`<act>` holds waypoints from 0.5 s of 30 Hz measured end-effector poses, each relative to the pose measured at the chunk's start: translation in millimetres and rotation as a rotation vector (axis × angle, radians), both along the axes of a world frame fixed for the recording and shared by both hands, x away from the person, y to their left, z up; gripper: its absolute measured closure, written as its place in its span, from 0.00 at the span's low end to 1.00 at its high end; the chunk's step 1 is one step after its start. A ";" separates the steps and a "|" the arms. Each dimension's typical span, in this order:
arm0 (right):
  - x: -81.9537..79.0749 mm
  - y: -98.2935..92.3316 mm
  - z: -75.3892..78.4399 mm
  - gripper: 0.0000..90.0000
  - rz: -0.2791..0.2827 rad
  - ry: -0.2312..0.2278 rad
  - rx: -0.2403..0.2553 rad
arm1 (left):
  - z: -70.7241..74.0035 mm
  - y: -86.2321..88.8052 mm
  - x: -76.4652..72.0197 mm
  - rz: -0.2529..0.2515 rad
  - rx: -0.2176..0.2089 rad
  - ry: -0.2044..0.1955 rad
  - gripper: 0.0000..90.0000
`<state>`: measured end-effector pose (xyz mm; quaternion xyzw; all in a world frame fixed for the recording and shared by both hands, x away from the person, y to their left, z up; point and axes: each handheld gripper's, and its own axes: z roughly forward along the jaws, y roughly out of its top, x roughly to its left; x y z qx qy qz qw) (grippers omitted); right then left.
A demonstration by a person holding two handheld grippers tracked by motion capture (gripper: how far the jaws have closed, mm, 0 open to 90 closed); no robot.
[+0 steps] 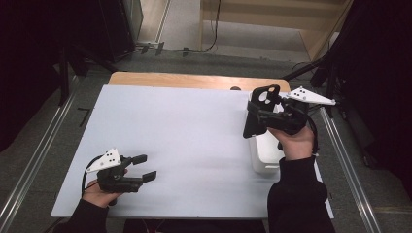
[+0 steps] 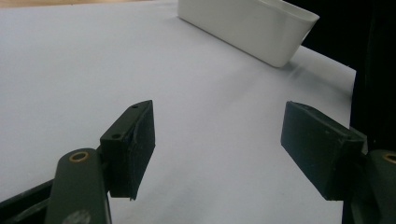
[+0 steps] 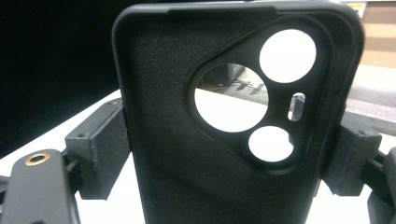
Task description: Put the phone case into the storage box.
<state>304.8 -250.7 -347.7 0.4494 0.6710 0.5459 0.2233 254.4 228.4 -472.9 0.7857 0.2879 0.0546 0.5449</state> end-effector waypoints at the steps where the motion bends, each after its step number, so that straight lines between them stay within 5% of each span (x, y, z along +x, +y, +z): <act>1: -0.1 -1.7 -0.3 0.15 -0.009 0.003 0.005 | -0.1 0.0 0.0 0.001 -0.002 0.002 0.29; 15: 3.3 -23.2 -8.7 0.15 -0.153 0.006 -0.014 | -0.2 0.3 0.4 0.005 -0.004 0.003 0.29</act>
